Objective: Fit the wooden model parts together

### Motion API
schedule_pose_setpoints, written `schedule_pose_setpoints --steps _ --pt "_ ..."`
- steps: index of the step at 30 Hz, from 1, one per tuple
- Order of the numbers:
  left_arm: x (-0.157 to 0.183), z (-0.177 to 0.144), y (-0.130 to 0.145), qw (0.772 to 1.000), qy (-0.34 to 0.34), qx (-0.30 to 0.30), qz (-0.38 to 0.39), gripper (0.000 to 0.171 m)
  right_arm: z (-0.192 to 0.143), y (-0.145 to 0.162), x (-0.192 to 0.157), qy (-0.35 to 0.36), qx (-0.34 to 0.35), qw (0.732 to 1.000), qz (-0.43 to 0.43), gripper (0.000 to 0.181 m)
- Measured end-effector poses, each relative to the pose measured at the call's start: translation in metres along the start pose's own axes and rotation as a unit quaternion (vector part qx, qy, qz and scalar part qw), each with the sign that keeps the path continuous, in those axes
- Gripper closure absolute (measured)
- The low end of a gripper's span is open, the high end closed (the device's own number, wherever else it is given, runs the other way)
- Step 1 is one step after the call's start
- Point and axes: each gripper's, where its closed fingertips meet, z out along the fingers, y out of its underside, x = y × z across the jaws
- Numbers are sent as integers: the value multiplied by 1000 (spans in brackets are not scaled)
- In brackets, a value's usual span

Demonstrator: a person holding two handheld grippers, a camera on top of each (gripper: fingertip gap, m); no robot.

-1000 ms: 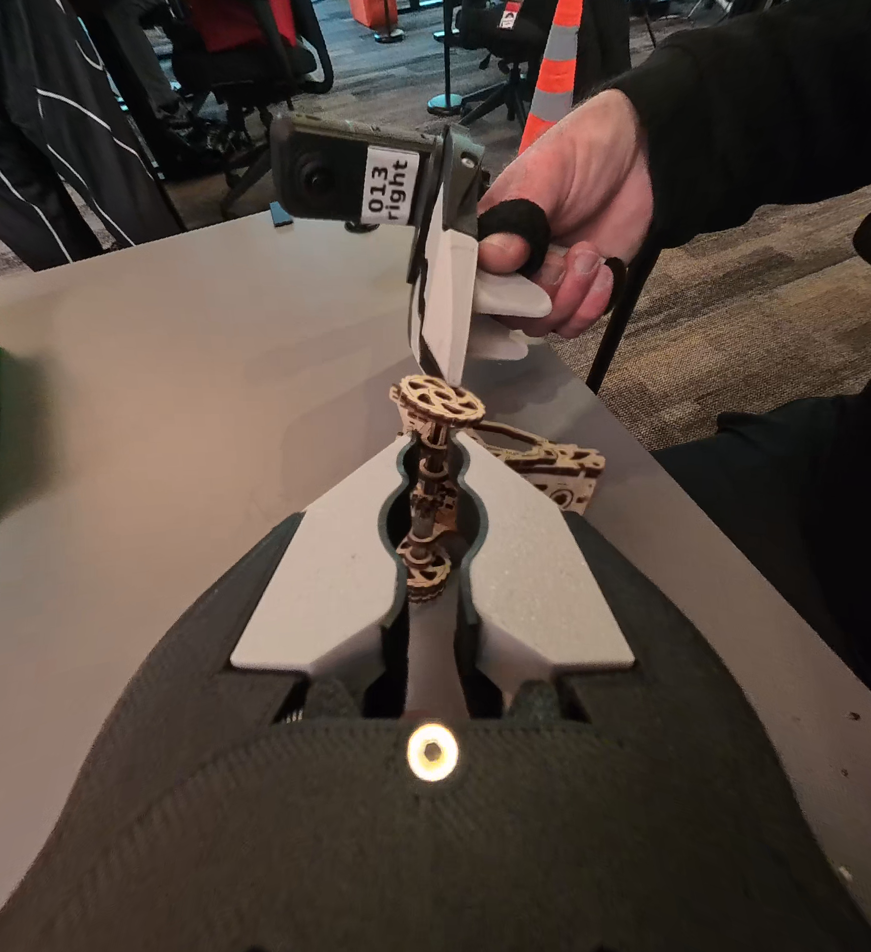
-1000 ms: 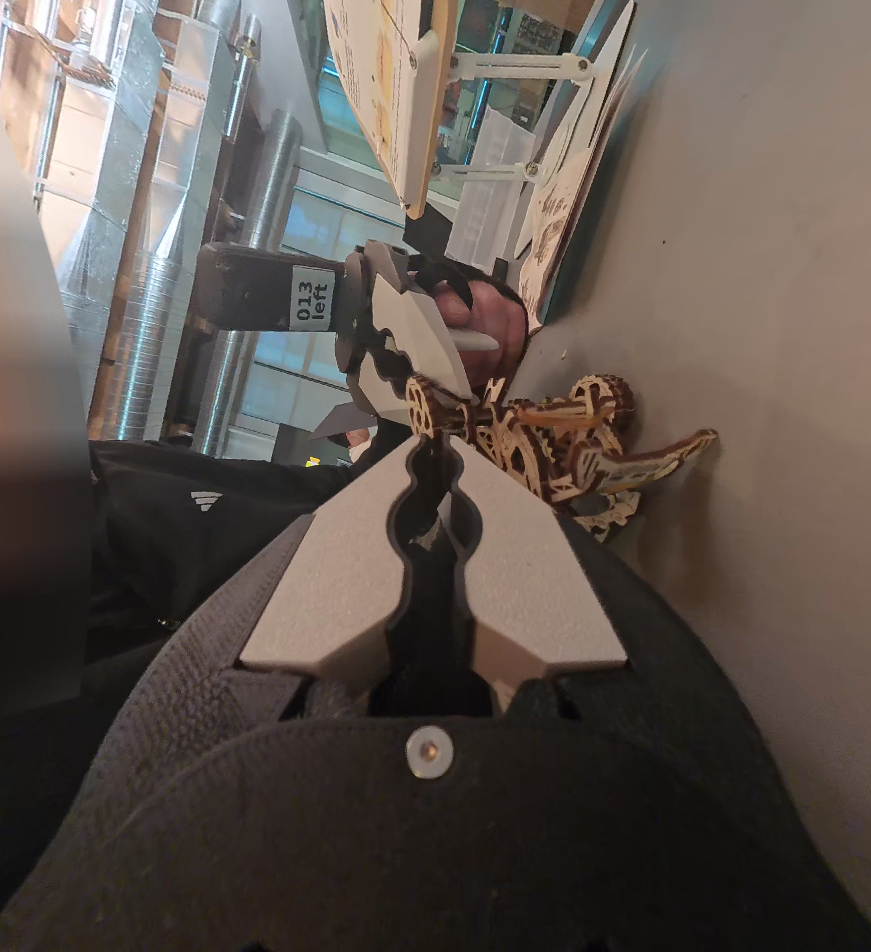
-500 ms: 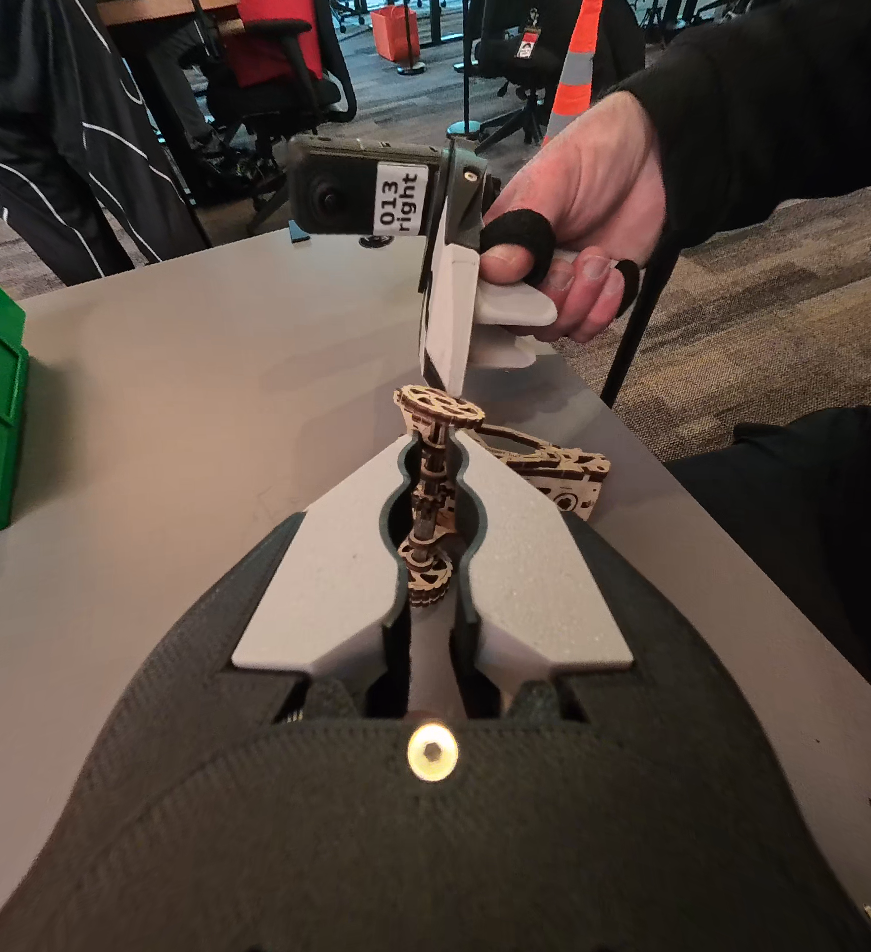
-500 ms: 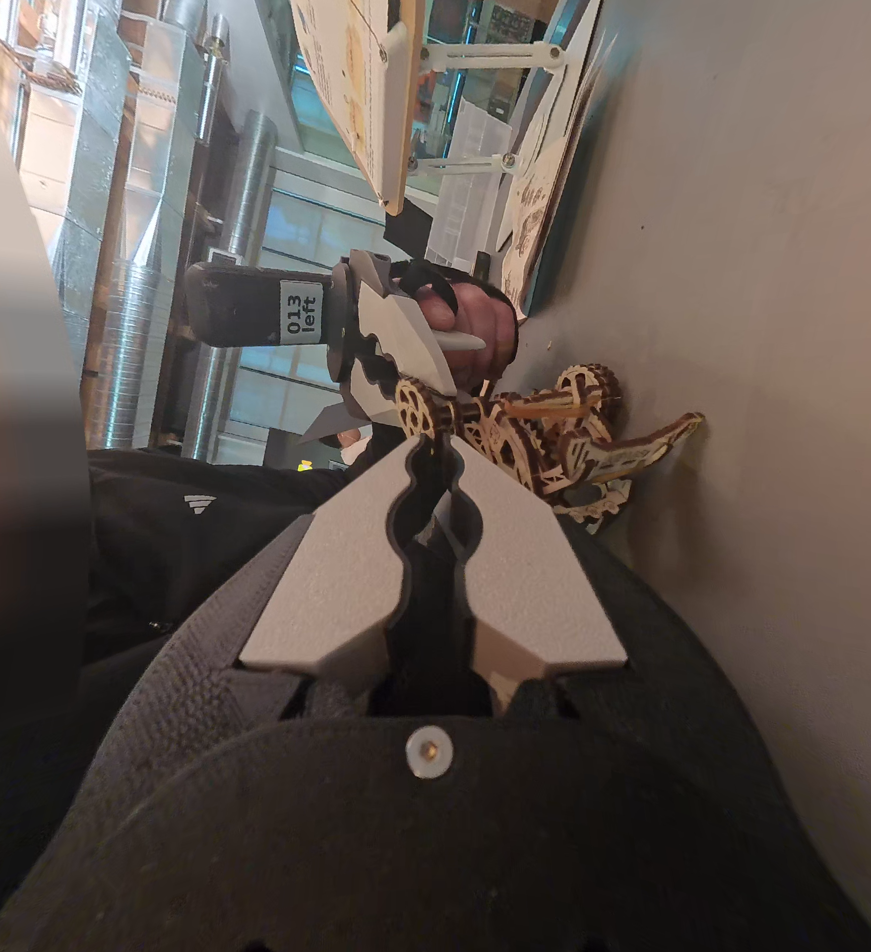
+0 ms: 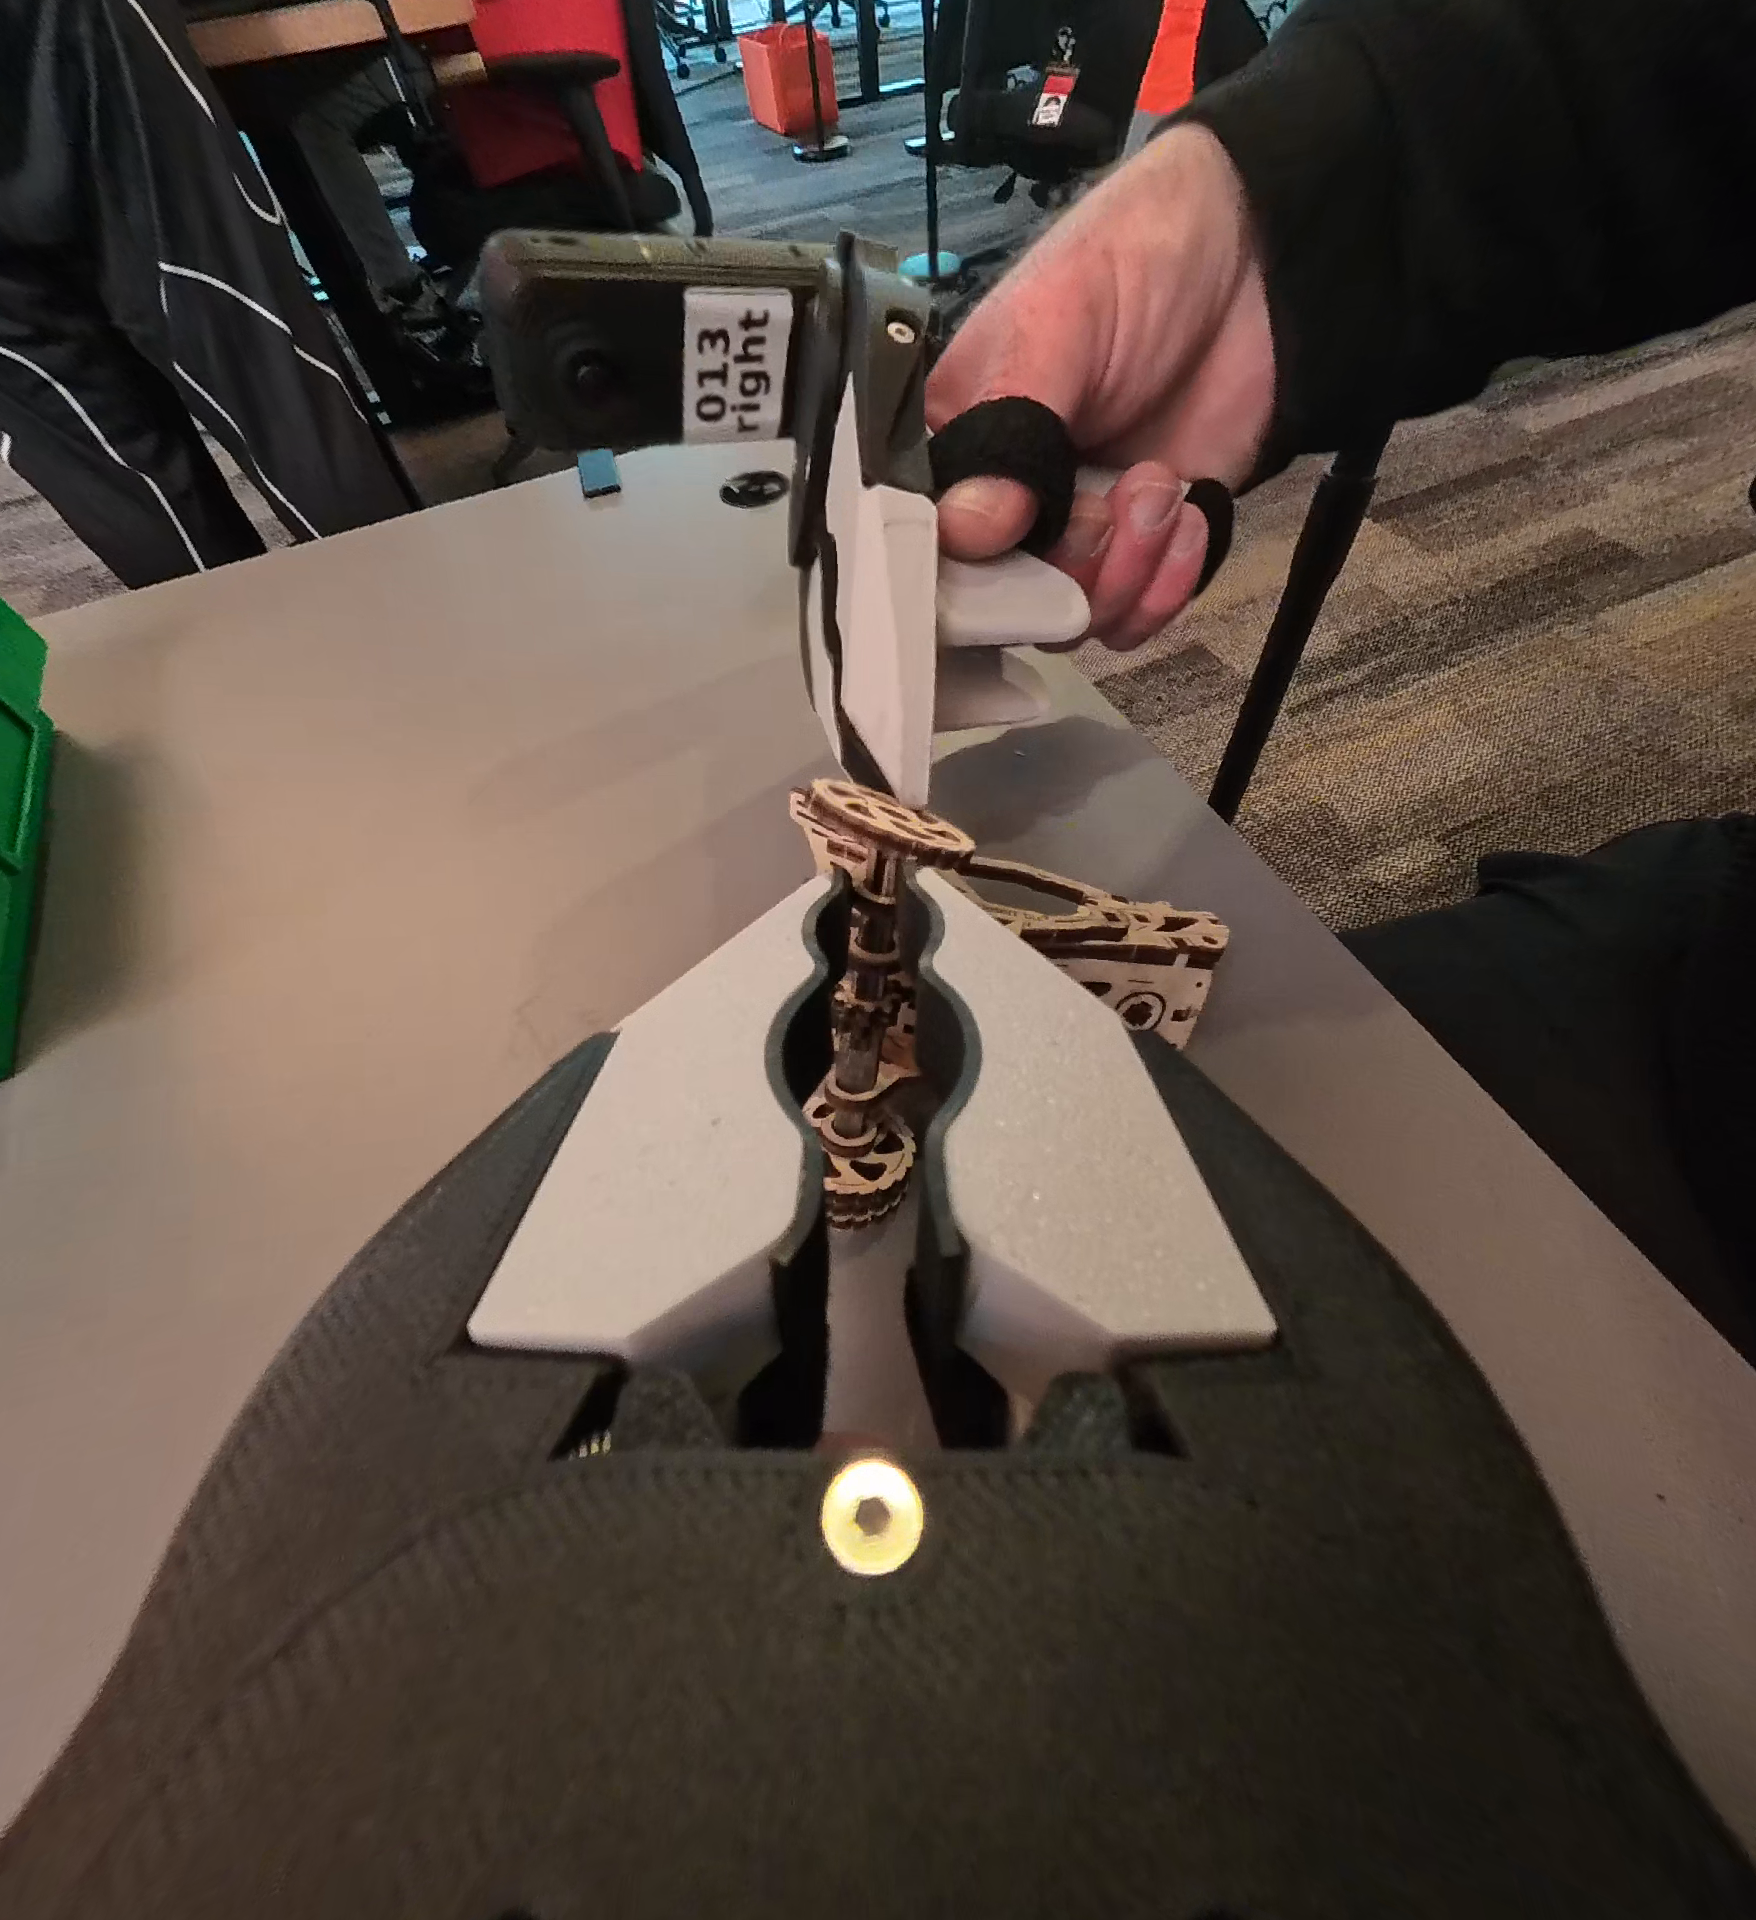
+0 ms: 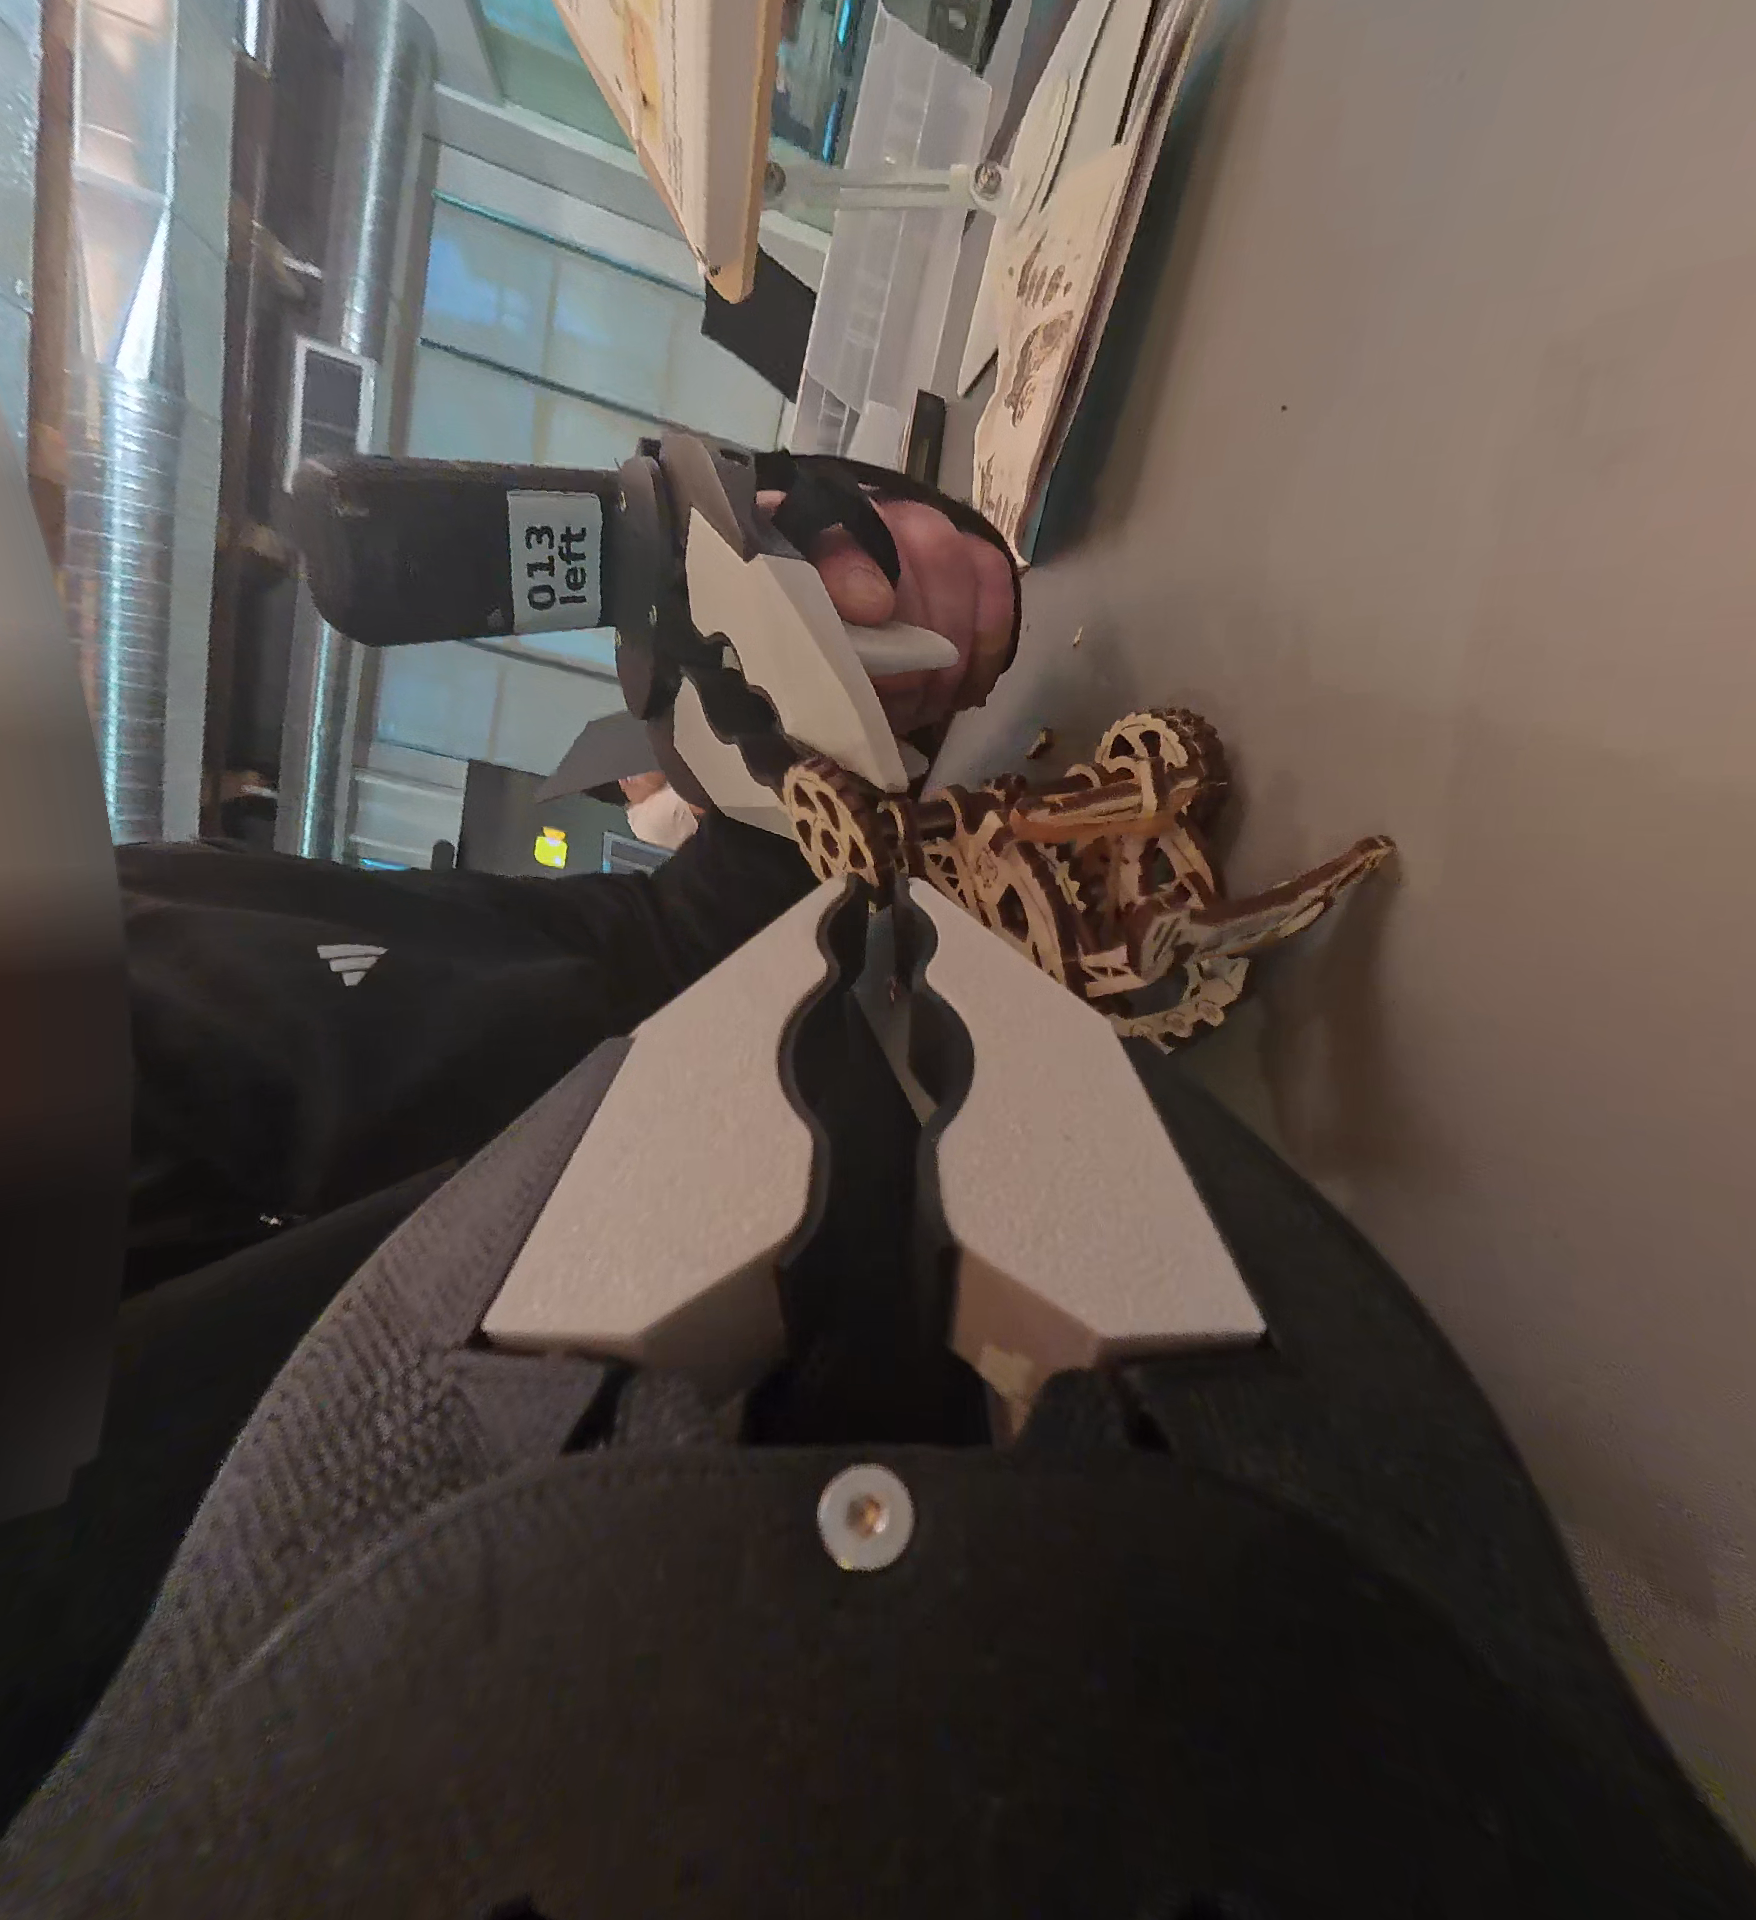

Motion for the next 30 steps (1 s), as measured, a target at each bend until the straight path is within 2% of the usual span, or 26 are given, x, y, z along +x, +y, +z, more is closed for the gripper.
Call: schedule_pose_setpoints --steps 13,23,27,30 --pt "1 0 0 1000 3 5 -4 166 0 0 1 25 -131 991 -8 178" --pt "2 3 2 999 10 17 -42 162 3 -1 2 36 -146 989 -9 178" --pt "3 -7 6 996 19 9 -90 135 7 -2 2 42 -144 989 -16 178" --pt "2 -22 -9 986 39 59 -152 122 9 -3 1 48 -141 989 -21 178"
